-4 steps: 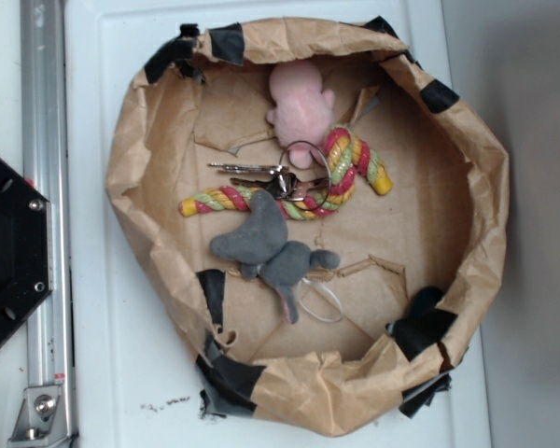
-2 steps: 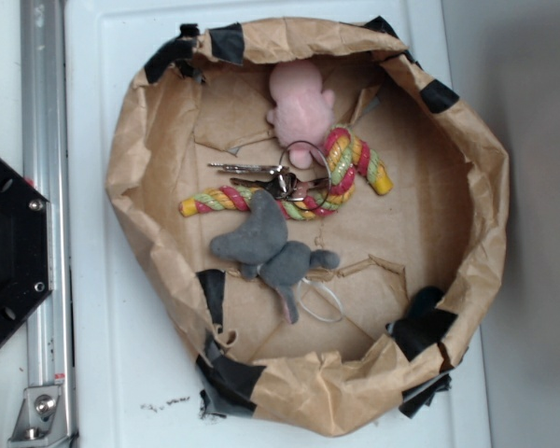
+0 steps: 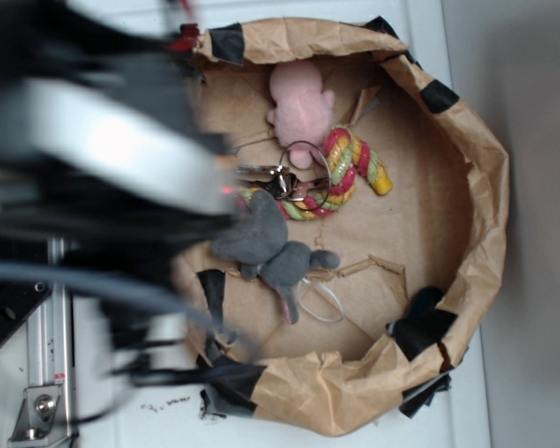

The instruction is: Grab the gray animal.

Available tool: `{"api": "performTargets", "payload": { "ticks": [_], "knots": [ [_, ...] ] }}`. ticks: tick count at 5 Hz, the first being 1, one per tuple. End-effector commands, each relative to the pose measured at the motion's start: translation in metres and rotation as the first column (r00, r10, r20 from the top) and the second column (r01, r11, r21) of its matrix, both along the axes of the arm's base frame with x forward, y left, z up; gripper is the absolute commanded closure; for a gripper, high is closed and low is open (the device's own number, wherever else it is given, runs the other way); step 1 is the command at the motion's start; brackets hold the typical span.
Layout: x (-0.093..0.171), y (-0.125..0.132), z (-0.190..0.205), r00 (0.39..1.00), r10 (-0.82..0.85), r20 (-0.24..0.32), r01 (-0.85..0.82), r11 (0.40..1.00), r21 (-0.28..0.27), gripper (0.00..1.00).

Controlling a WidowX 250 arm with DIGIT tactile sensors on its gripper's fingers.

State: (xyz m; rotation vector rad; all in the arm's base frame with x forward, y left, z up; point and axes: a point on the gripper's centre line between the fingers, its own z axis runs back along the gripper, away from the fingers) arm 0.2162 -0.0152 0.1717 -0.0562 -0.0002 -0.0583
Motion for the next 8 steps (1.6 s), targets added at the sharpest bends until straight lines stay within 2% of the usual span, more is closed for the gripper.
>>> {"api": "performTargets", "payload": {
  "ticks": [1, 2, 3, 4, 5, 6, 7, 8],
  "knots": [
    [0.038, 0.016, -0.089, 0.999, 0.003, -0.034, -0.003, 1.000, -0.016, 0.00],
    [0.019, -0.012, -0.139, 0.985, -0.157, -0.076, 0.152, 0.986, -0.063, 0.00],
    [0.007, -0.031, -0.167, 0.962, -0.248, -0.111, 0.235, 0.965, -0.119, 0.02],
    [0.013, -0.035, -0.183, 0.969, -0.229, -0.092, 0.227, 0.973, -0.034, 1.00],
    [0.037, -0.032, -0.151, 0.986, -0.169, -0.013, 0.169, 0.985, 0.020, 1.00],
    [0.050, -0.022, -0.095, 0.972, 0.074, 0.225, -0.065, 0.997, -0.044, 1.00],
    [0.056, -0.009, -0.044, 0.952, 0.178, 0.248, -0.168, 0.984, -0.060, 1.00],
    [0.058, -0.006, 0.006, 0.922, 0.294, 0.253, -0.285, 0.956, -0.074, 1.00]
  ]
}}
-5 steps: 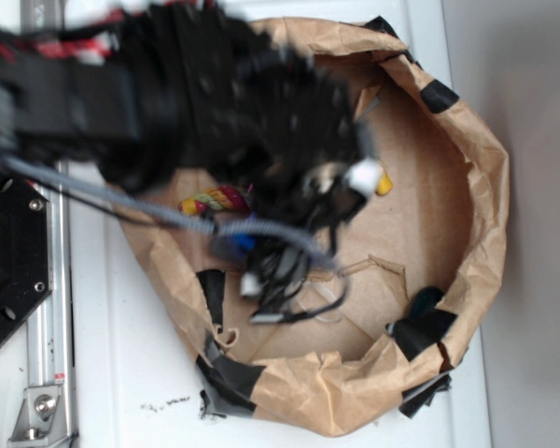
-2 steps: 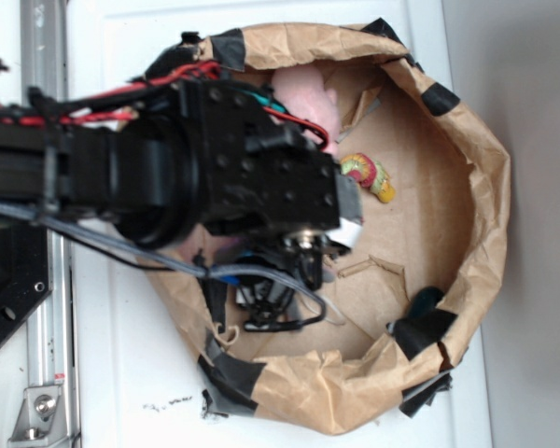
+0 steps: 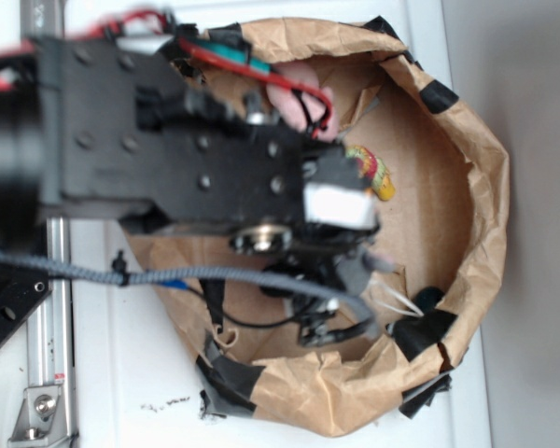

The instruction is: Grab the gray animal.

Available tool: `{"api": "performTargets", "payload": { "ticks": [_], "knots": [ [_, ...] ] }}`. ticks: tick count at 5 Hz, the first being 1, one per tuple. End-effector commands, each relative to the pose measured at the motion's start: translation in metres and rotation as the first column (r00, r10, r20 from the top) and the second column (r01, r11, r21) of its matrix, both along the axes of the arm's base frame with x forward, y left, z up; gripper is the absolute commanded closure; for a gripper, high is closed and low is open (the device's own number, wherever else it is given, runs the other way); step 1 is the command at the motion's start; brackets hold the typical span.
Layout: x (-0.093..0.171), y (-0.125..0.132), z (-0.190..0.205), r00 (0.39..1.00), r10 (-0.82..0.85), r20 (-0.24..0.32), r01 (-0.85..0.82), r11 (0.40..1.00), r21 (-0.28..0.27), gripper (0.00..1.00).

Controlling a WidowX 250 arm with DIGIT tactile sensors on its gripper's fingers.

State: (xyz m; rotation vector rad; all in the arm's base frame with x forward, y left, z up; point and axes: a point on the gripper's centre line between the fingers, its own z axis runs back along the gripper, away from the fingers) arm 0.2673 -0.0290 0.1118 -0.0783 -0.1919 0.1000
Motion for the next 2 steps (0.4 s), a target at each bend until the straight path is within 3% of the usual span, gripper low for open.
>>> {"api": "performTargets", "payload": {
  "ticks": [1, 2],
  "knots": [
    [0.0033, 0.0087, 0.1149, 0.973, 0.229, 0.012, -0.229, 0.973, -0.018, 1.00],
    [-0.0044, 0.0119, 0.1178, 0.960, 0.281, -0.017, -0.281, 0.959, -0.025, 1.00]
  ]
}}
